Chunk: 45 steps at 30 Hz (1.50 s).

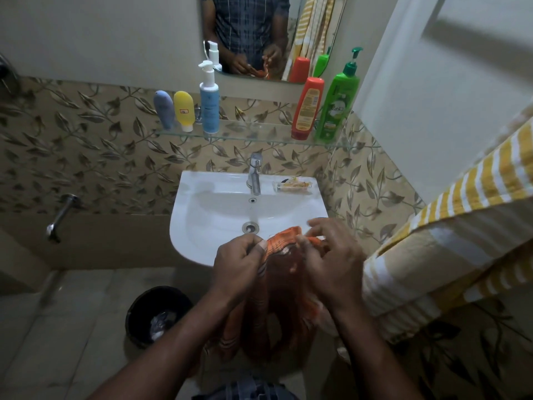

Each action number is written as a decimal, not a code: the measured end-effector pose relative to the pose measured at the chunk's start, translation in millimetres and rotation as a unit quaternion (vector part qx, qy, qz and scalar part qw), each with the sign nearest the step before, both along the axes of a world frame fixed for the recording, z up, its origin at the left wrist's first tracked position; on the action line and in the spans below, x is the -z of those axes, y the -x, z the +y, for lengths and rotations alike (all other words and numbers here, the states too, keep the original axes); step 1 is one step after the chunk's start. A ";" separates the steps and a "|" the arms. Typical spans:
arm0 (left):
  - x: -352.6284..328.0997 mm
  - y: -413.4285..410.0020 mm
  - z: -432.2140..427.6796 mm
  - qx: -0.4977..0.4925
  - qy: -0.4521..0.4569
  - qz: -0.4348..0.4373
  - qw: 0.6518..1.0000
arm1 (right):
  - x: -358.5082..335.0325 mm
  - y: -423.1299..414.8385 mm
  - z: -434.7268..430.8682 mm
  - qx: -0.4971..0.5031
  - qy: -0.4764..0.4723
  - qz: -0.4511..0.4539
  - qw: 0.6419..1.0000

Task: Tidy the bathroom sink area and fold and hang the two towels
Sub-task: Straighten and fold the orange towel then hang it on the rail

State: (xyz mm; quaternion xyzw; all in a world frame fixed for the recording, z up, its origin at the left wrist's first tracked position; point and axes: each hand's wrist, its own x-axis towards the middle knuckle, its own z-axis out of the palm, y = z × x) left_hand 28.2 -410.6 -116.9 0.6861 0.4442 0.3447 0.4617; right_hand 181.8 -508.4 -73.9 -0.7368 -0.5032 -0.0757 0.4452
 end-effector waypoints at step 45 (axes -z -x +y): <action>-2.4 14.1 -4.9 0.171 -0.070 -0.054 0.981 | -13.7 -48.2 -12.8 0.055 0.045 0.010 0.997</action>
